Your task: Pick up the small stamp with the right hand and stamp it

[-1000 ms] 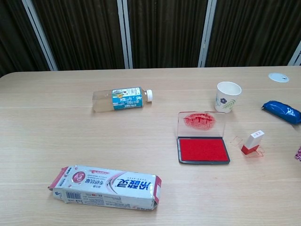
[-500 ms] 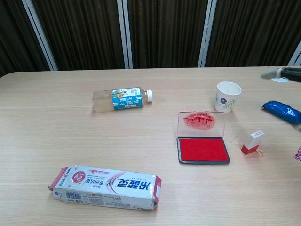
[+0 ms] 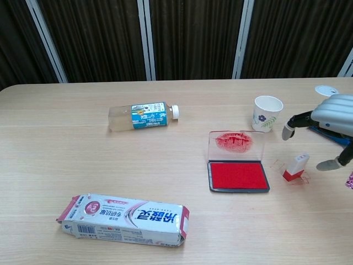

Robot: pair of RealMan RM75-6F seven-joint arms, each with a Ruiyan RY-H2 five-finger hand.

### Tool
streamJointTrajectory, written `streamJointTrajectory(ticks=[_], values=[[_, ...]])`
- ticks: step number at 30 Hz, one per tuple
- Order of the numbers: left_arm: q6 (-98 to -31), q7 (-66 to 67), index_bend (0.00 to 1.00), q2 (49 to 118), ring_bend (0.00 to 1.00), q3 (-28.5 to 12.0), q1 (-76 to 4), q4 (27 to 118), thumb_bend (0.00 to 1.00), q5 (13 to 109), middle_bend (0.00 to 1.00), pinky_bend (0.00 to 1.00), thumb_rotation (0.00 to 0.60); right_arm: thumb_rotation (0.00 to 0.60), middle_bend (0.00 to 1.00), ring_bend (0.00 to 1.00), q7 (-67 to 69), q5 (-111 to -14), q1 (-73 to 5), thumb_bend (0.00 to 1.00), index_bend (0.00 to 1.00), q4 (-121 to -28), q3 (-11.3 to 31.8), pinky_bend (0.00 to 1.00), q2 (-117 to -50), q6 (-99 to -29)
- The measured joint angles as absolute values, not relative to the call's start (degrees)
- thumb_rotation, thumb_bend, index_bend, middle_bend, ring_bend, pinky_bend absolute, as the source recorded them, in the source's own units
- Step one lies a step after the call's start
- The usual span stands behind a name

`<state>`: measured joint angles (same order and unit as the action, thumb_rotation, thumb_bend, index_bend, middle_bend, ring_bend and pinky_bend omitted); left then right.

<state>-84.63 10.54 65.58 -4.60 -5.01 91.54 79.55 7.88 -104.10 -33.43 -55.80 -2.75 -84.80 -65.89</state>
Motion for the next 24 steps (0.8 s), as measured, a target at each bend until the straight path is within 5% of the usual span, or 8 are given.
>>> streamJointTrajectory(ticks=[24], values=[[-83.89,11.74,0.00,66.48,0.00,-4.60,-5.48,90.81,0.00,78.92,0.00,0.00,0.600,0.600,0.45,0.81,10.54,-105.89,-35.54,0.27,0.45,-39.94,-7.39,1.00,-93.46,-68.37]])
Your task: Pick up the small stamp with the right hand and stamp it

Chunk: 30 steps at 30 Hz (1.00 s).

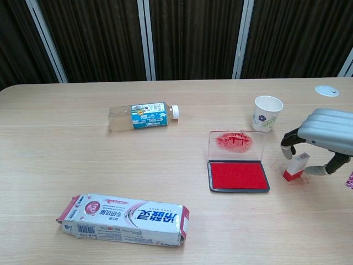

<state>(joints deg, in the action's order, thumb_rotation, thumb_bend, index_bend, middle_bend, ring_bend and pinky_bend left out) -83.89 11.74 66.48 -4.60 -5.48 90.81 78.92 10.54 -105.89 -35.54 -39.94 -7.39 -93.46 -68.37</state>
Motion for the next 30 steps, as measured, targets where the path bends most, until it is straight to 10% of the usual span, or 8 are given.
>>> streamJointTrajectory(ticks=[18,30], values=[[-83.55,11.82,0.00,66.61,0.00,-4.53,-5.67,90.74,0.00,78.80,0.00,0.00,0.600,0.600,0.54,0.81,14.37,-104.70,-35.59,0.40,0.53,-38.91,-7.89,1.00,-94.39,-72.13],[-83.45,11.79,0.00,66.59,0.00,-4.33,-5.67,90.72,0.00,78.92,0.00,0.00,0.600,0.600,0.54,0.81,5.65,-103.82,-40.66,0.48,0.53,-55.80,-5.21,1.00,-89.47,-67.75]])
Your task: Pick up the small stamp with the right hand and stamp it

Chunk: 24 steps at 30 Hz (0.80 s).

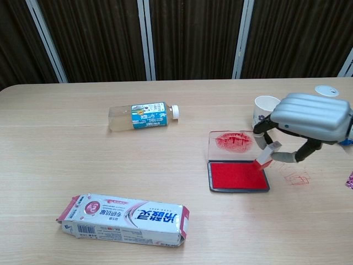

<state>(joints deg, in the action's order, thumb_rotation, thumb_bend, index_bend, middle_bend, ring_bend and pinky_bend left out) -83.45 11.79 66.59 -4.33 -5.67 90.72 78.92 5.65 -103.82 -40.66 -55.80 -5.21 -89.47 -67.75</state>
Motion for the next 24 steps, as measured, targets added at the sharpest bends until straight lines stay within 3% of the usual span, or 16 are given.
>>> streamJointTrajectory(ticks=[10,24], values=[[-82.93,10.88,0.00,66.32,0.00,-4.46,-5.71,90.33,0.00,78.31,0.00,0.00,0.600,0.600,0.55,0.81,-8.78,-96.49,-44.58,0.50,0.55,-66.37,-1.16,1.00,-88.75,-54.79],[-82.29,10.90,0.00,66.48,0.00,-4.36,-5.91,90.17,0.00,78.05,0.00,0.00,0.600,0.600,0.56,0.81,-11.38,-92.93,-45.11,0.53,0.55,-66.94,-0.47,1.00,-90.28,-51.20]])
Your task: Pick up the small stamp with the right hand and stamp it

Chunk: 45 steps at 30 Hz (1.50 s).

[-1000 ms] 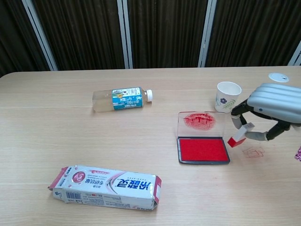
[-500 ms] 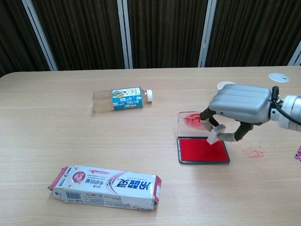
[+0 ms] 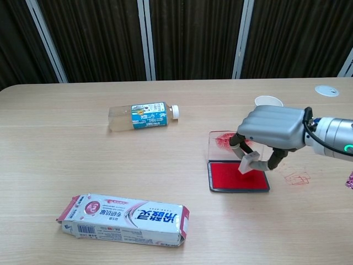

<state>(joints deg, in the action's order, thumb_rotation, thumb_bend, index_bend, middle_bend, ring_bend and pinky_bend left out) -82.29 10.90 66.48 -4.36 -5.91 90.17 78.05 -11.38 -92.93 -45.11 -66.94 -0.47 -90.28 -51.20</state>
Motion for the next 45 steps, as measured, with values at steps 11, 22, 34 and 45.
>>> streamJointTrajectory(ticks=[11,22,34,45], values=[[-81.88,11.15,0.00,66.69,0.00,-4.33,-6.16,90.06,0.00,77.86,0.00,0.00,0.600,0.600,0.56,0.81,-12.12,-92.05,-44.99,0.53,0.56,-64.68,-1.33,1.00,-92.25,-49.79],[-81.80,10.63,0.00,66.46,0.00,-4.32,-6.14,90.03,0.00,77.76,0.00,0.00,0.600,0.600,0.56,0.81,-11.39,-91.54,-44.66,0.53,0.56,-65.75,-0.98,1.00,-91.62,-50.99],[-82.28,10.39,0.00,66.17,0.00,-4.02,-5.90,90.67,0.00,78.37,0.00,0.00,0.600,0.600,0.56,0.81,-8.22,-91.43,-42.14,0.53,0.56,-71.14,-0.86,1.00,-83.11,-55.62],[-82.50,11.31,0.00,66.38,0.00,-3.68,-5.93,91.18,0.00,79.06,0.00,0.00,0.600,0.600,0.56,0.81,-4.56,-90.78,-38.61,0.53,0.55,-64.15,-3.93,1.00,-83.72,-55.34]])
